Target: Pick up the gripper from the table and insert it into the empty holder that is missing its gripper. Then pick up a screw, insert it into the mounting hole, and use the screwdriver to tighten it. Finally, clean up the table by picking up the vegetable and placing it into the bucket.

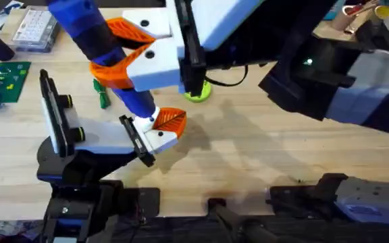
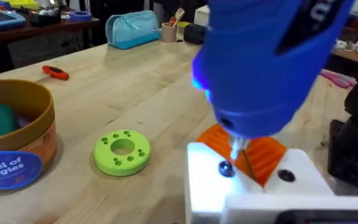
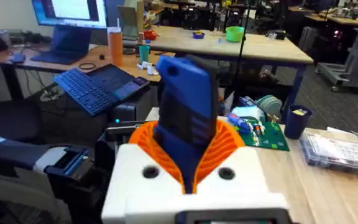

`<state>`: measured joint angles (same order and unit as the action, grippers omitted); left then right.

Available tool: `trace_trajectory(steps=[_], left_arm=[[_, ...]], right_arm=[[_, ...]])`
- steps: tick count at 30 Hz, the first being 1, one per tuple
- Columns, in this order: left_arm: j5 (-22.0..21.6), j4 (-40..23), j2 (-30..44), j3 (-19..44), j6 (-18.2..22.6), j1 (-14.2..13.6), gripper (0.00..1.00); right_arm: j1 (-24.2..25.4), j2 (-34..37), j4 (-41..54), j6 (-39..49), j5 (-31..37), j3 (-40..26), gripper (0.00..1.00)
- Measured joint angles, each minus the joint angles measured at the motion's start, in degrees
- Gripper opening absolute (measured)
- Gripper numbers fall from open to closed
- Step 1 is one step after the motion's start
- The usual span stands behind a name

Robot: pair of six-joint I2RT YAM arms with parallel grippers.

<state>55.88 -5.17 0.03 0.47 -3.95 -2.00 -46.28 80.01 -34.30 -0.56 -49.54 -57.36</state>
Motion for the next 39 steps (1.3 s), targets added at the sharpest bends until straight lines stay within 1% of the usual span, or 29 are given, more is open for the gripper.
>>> trace_trajectory(steps=[9,23,39], left_arm=[[0.0,0.0,0.0,0.0,0.0,0.0,0.011],[0.0,0.0,0.0,0.0,0.0,0.0,0.011],[0.5,-0.2,0.0,0.0,-0.5,0.0,0.011]], right_arm=[[0.0,1.5,-0.8,0.2,0.0,0.1,0.048],[0.0,1.5,-0.4,0.2,0.1,0.5,0.050],[0.0,0.2,-1.7,0.4,0.6,2.7,0.048]])
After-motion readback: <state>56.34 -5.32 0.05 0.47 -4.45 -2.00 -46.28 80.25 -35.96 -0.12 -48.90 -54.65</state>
